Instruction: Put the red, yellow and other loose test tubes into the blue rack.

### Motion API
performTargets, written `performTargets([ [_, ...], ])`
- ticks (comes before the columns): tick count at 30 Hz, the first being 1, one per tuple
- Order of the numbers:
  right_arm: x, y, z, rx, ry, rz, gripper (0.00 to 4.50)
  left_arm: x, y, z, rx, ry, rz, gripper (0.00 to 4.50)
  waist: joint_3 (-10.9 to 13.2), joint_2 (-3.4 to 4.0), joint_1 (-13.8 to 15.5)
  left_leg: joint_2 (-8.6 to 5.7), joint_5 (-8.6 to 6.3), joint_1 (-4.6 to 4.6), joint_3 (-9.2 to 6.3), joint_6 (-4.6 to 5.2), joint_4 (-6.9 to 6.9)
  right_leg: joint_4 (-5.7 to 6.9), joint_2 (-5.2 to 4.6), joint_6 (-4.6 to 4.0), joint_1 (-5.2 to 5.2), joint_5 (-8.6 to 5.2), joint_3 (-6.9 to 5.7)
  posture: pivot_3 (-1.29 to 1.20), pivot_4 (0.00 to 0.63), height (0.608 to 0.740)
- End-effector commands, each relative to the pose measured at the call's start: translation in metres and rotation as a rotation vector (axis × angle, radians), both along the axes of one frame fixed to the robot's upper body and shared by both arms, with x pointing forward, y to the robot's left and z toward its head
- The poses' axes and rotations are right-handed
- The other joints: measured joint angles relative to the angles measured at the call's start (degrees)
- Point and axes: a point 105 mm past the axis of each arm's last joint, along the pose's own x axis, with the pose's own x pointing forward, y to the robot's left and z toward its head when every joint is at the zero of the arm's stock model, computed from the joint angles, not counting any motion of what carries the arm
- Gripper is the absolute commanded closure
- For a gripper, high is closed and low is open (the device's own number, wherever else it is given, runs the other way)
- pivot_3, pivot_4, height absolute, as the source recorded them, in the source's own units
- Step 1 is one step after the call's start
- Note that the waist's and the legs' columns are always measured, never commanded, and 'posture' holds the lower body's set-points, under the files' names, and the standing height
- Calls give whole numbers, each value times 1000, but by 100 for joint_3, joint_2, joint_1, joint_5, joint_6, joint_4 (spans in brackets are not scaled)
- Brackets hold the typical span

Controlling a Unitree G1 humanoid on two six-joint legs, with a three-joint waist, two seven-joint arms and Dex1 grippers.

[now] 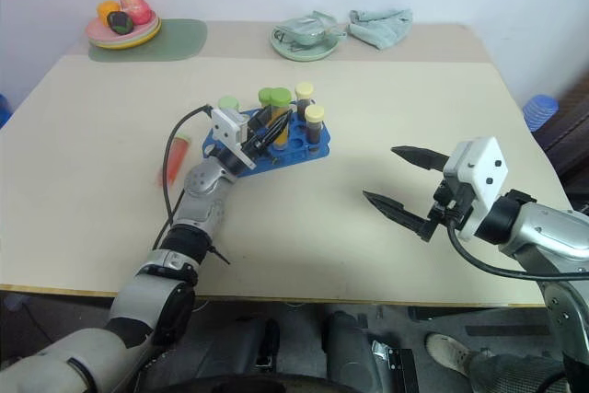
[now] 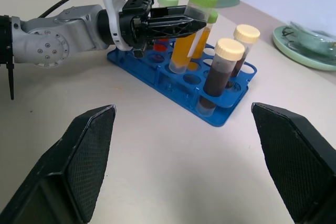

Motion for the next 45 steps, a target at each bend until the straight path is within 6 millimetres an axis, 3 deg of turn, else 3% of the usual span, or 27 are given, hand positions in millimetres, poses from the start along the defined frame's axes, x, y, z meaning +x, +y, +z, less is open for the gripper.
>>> performTargets([
  [1,-4,0,12,-8,-61,2,249,-4,1,-28,19,109,-35,3767,-3,0,0,0,0,0,0,0,0,0,0,0,0,0,0,0,150,740],
  [12,-3,2,14,-9,-65,8,249,-10,-1,-30,30,111,-70,3767,-12,0,4,0,-2,8,-1,3,0,-2,0,0,10,0,0,0,150,740],
  [25,-3,3,17,-9,-69,7,249,3,4,-32,67,113,27,3767,-17,-3,1,0,-2,9,-1,4,0,-1,0,0,11,0,0,0,150,740],
  [35,-3,1,17,-9,-69,2,249,-11,0,-42,53,141,-54,3767,-22,-1,-10,1,-2,10,-1,4,0,-2,0,0,13,0,0,0,150,740],
  [45,-2,3,18,-5,-73,5,249,-9,1,-37,24,143,-61,3767,-21,-3,2,3,-3,6,-1,5,-1,-4,1,0,7,0,0,0,150,740],
])
